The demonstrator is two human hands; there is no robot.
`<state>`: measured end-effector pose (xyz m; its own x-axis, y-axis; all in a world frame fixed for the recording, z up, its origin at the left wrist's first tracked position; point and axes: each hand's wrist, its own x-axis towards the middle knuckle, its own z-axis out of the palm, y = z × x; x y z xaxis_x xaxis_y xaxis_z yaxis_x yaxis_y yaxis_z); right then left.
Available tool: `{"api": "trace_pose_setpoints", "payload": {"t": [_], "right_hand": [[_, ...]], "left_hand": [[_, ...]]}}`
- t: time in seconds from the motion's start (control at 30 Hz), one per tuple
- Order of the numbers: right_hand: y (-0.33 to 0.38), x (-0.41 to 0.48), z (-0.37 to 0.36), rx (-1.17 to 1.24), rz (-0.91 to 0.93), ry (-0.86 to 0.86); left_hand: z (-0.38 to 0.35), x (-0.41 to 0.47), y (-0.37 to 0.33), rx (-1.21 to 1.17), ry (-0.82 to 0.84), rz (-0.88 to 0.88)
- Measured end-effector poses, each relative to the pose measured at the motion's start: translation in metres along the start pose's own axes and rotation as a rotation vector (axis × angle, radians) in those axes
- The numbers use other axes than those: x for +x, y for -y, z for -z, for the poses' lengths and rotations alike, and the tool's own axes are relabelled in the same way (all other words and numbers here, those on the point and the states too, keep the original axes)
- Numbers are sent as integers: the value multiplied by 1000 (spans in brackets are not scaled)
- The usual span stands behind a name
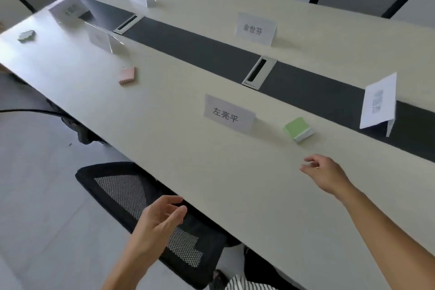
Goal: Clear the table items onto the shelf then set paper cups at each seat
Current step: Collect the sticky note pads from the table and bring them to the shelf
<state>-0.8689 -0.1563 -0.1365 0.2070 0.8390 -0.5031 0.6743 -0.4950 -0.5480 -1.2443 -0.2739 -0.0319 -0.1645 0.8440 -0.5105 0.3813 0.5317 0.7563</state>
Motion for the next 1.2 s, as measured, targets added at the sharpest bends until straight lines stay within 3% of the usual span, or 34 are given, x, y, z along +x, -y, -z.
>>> {"api": "trace_pose_setpoints", "payload": {"t": [0.17, 0.33, 0.47, 0.6, 0.83, 1.07, 1.2], "right_hand": [[11, 104, -13, -162, 47, -258], [-5, 148, -32, -268, 98, -330], [-2, 148, -32, -183, 117, -354], [23, 118, -26, -57, 206, -293], [96, -27, -36, 127, 680, -28], [139, -178, -84, 37, 1199, 231], [141, -251, -121, 44, 1304, 411]], "left_hand": [[-4, 28, -5, 120, 16, 116], [-17, 50, -20, 135, -19, 141], [-31, 62, -29, 144, 8, 148], [-37, 65, -35, 126, 14, 109], [-23, 28, -41, -48, -38, 11], [17, -73, -9, -373, -113, -63], [39, -149, 42, -556, -213, -70]]}}
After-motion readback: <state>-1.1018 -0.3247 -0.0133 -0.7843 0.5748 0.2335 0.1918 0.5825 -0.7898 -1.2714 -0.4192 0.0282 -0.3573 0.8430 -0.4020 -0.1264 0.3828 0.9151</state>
